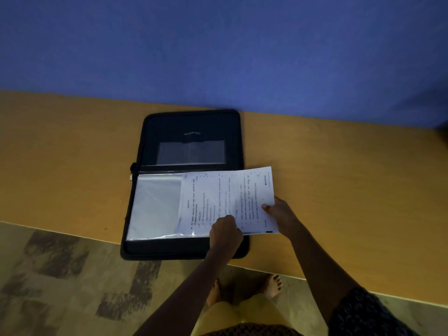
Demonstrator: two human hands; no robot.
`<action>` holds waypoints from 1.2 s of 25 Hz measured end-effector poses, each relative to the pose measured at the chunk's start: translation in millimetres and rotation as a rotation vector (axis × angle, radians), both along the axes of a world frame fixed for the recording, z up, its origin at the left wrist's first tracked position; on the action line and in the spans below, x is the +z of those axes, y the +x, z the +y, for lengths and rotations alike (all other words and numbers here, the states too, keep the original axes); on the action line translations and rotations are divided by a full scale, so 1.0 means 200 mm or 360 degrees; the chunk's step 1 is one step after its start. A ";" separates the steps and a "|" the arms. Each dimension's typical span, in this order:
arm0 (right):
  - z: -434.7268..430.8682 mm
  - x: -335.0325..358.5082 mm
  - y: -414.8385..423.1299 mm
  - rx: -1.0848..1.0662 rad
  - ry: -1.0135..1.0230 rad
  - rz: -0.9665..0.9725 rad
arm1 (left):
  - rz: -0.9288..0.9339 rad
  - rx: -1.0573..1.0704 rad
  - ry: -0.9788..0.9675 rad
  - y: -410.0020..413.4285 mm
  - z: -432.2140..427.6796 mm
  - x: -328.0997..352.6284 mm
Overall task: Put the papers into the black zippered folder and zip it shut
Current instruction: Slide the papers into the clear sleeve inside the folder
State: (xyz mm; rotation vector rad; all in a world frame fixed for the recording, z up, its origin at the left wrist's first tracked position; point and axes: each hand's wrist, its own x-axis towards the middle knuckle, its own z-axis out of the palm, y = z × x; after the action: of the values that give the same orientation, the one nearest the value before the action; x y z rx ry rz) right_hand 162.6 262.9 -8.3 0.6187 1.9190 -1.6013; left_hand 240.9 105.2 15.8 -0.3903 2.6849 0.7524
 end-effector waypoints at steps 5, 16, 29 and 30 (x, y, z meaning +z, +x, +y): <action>-0.27 -0.02 0.01 0.0012 0.0082 0.0034 | -0.0047 0.0007 -0.0013 -0.01 -0.01 -0.01; -0.34 -0.01 0.21 -0.0502 0.0744 0.0338 | 0.0074 -0.0064 0.0020 0.05 -0.05 -0.02; -0.52 0.05 0.20 -0.0094 0.0452 0.0140 | 0.0223 -0.0168 0.0106 0.11 -0.12 -0.01; -0.52 0.05 0.21 -0.0102 0.0474 0.0137 | 0.0211 -0.0200 0.0120 0.11 -0.14 0.00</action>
State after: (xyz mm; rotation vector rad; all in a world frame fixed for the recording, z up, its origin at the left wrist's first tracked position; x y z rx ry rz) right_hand 204.0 159.4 2.7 0.7481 2.2454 -1.4100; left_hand 262.6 76.2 15.2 -0.1564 2.7620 0.8667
